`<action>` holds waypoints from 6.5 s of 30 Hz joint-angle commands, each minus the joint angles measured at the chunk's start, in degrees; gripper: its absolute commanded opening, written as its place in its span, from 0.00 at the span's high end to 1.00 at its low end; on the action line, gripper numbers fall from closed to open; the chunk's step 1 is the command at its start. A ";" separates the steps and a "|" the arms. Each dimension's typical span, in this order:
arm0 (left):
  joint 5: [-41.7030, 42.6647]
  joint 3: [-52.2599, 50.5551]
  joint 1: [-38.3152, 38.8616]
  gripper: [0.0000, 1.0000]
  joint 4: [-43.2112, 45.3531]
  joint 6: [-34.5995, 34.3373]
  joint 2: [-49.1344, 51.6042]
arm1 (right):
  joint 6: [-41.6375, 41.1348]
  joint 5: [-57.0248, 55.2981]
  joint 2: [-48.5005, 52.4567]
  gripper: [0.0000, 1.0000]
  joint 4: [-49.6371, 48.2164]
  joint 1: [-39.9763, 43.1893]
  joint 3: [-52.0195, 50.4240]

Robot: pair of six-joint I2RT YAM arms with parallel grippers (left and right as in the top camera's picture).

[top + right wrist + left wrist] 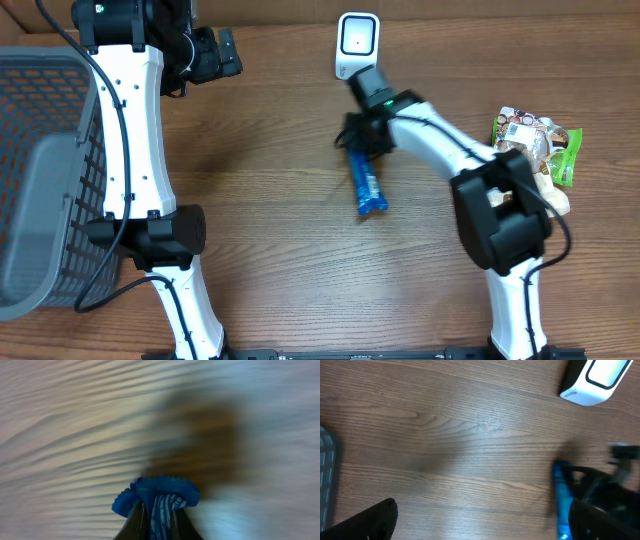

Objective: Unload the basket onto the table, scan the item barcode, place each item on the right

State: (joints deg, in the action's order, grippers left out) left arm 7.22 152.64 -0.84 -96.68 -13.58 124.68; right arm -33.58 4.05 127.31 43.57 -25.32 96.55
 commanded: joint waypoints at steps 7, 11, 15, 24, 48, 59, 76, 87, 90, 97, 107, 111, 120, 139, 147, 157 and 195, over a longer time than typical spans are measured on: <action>-0.17 1.11 0.22 0.00 -0.11 -0.79 0.04 | -8.52 5.77 -4.61 0.56 8.44 5.75 1.09; -0.17 1.11 0.22 0.00 -0.11 -0.79 0.04 | 4.02 7.34 -5.07 0.52 7.72 5.95 1.09; -0.20 1.11 0.22 0.00 -0.11 -0.79 0.04 | 21.46 4.59 -5.11 0.47 7.76 7.15 1.68; -0.17 1.11 0.22 0.00 -0.11 -0.79 0.04 | 43.50 -8.04 -5.09 0.25 8.94 7.76 1.68; -0.17 1.11 0.22 0.00 -0.11 -0.79 0.04 | 18.95 3.82 -5.18 0.62 38.47 7.98 2.54; -0.17 1.11 0.22 0.00 -0.11 -0.79 0.04 | 35.36 6.99 -13.94 0.41 36.61 4.24 9.92; -0.17 1.11 0.22 0.01 -0.11 -0.79 0.04 | 20.87 10.56 -14.78 0.77 36.85 -8.87 -4.35; -0.17 1.11 0.22 0.00 -0.11 -0.79 0.04 | 10.88 -5.90 -15.76 0.73 25.16 -18.38 -16.98; -0.17 1.11 0.22 0.00 -0.11 -0.79 0.04 | 11.08 -5.95 -15.76 0.72 20.55 -18.38 -20.41; -0.17 1.11 0.22 0.00 -0.11 -0.79 0.04 | 21.29 -8.61 -15.76 0.68 10.21 -17.40 -22.56; -0.17 1.11 0.22 0.00 -0.11 -0.79 0.04 | 30.67 -15.61 -15.76 0.50 -6.14 -14.53 -18.25; -0.17 1.11 0.22 0.00 -0.11 -0.79 0.04 | 30.64 -15.54 -15.87 0.45 -1.38 -12.22 -12.15; -0.17 1.11 0.22 0.00 -0.11 -0.79 0.04 | 36.37 -7.19 -16.06 0.17 26.51 -2.40 2.01; -0.17 1.11 0.22 0.00 -0.11 -0.79 0.04 | 50.80 17.90 -15.91 0.06 11.76 10.78 -24.06; -0.17 1.11 0.22 0.00 -0.11 -0.79 0.04 | 49.37 20.72 -15.91 0.27 6.43 10.78 -28.85; -0.17 1.11 0.22 0.00 -0.11 -0.79 0.04 | 43.80 24.65 -15.93 0.79 3.41 10.78 -32.39; -0.17 1.11 0.22 0.00 -0.11 -0.79 0.04 | 44.22 18.82 -31.08 0.96 11.28 5.66 1.55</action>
State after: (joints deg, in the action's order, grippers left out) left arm 7.22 152.64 -0.84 -96.68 -13.58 124.68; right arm 10.37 23.24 97.45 56.03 -19.59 96.42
